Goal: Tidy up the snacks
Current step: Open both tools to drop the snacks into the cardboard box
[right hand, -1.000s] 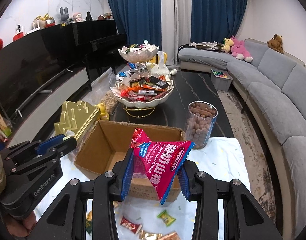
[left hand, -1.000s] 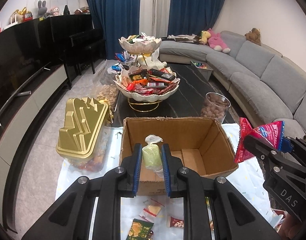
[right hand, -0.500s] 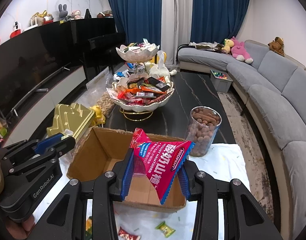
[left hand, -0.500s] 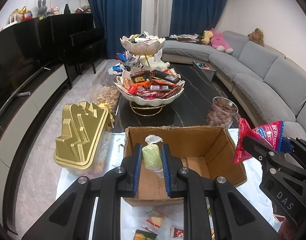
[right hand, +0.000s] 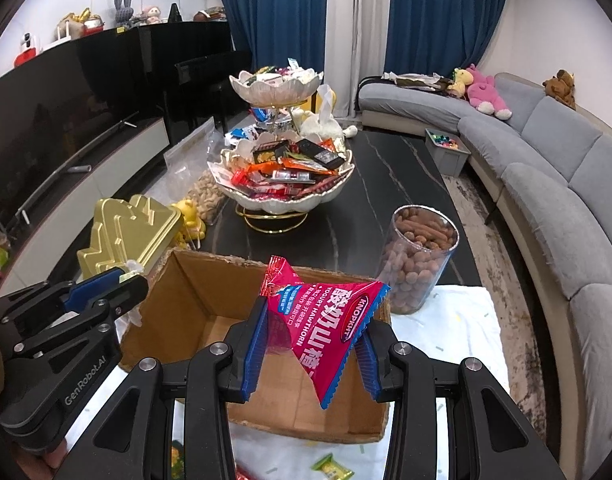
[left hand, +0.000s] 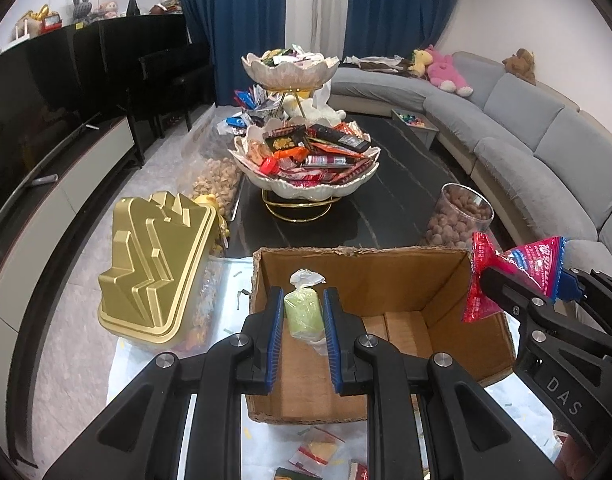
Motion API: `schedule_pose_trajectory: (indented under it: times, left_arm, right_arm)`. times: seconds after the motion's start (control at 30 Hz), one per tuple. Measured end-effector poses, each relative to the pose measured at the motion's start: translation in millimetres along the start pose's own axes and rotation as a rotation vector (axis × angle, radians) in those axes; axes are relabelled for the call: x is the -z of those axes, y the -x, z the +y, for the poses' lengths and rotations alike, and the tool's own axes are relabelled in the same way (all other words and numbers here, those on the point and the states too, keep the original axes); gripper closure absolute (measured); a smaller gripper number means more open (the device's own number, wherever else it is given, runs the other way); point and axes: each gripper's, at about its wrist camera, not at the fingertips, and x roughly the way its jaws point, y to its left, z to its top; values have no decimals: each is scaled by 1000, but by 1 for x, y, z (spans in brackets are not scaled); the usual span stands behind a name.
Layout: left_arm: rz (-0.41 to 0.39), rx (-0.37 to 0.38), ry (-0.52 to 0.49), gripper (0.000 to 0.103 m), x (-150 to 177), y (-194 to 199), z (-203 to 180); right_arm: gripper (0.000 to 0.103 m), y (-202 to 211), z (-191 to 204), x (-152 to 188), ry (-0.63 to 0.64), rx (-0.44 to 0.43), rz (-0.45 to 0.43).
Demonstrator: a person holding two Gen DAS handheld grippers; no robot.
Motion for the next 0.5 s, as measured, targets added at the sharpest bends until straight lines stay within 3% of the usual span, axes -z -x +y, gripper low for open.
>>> schedule_pose_trajectory:
  times: [0.37,0.43,0.5]
  left_arm:
    - [34,9,10,82,0,-18,1]
    - [39,12,15,78,1,-19,2]
    - [40,9,20,66,1,-19,3]
  right_arm:
    - [61,-20,-2,1,4,-22,36]
    - [57,-23,-2,1,7,-22,42]
    - [46,-23,-2,2,8,-5,43]
